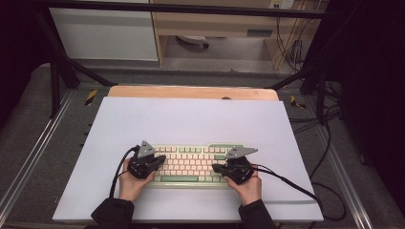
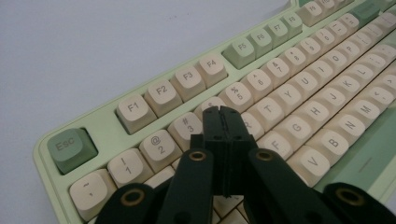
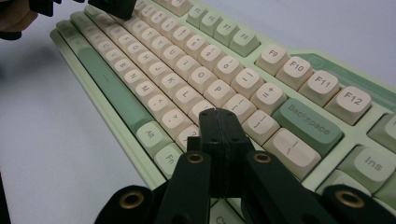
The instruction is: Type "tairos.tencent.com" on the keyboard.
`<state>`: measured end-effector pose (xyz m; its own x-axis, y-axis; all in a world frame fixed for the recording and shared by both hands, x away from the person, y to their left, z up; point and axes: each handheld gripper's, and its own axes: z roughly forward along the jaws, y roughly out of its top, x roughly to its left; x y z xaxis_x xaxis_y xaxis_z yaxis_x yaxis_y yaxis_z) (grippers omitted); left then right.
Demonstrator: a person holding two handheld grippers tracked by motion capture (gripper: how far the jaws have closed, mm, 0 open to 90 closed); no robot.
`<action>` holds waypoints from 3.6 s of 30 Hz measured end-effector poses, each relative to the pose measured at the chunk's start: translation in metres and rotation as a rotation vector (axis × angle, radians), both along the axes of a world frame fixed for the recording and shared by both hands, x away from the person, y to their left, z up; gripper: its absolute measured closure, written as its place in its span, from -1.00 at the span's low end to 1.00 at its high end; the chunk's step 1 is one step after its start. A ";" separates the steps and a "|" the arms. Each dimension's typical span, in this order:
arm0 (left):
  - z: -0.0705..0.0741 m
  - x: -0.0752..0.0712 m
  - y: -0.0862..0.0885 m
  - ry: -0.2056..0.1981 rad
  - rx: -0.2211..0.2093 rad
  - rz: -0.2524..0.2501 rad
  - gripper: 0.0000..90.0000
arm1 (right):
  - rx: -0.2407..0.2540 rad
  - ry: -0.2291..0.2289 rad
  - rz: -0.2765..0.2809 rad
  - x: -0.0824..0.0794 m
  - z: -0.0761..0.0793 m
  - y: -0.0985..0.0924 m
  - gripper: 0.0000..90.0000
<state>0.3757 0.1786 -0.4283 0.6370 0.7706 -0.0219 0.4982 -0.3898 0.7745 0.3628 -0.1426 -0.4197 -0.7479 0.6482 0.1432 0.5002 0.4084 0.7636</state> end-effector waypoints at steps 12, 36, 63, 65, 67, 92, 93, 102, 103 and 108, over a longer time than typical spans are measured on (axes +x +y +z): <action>-0.003 0.000 -0.001 0.007 0.000 -0.008 1.00 | 0.002 0.000 -0.001 0.000 0.000 0.000 1.00; 0.009 -0.021 0.024 -0.017 -0.024 -0.022 1.00 | 0.029 -0.001 0.008 -0.003 0.005 0.003 1.00; 0.006 -0.028 0.039 -0.021 -0.040 -0.008 1.00 | 0.027 0.004 0.089 -0.002 0.008 0.054 1.00; 0.006 -0.028 0.039 -0.020 -0.040 -0.007 1.00 | 0.032 0.005 0.094 -0.001 0.007 0.058 1.00; 0.006 -0.028 0.039 -0.020 -0.043 -0.006 1.00 | 0.037 0.010 0.099 0.000 0.007 0.063 1.00; 0.005 -0.027 0.039 -0.019 -0.041 -0.006 1.00 | 0.001 0.028 0.111 0.006 -0.011 0.090 1.00; 0.005 -0.027 0.039 -0.020 -0.040 -0.005 1.00 | 0.000 0.029 0.111 0.006 -0.011 0.090 1.00; 0.005 -0.027 0.040 -0.021 -0.039 -0.004 1.00 | -0.009 0.022 0.110 0.006 -0.015 0.091 1.00; 0.005 -0.027 0.040 -0.021 -0.039 -0.004 1.00 | -0.009 0.022 0.109 0.006 -0.014 0.091 1.00; 0.005 -0.027 0.040 -0.021 -0.039 -0.005 1.00 | 0.004 0.020 0.114 0.005 -0.012 0.090 1.00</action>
<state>0.3490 0.2185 -0.4229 0.6412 0.7664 -0.0388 0.4799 -0.3610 0.7996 0.3683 -0.0522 -0.4313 -0.8137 0.5584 0.1614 0.4658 0.4605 0.7556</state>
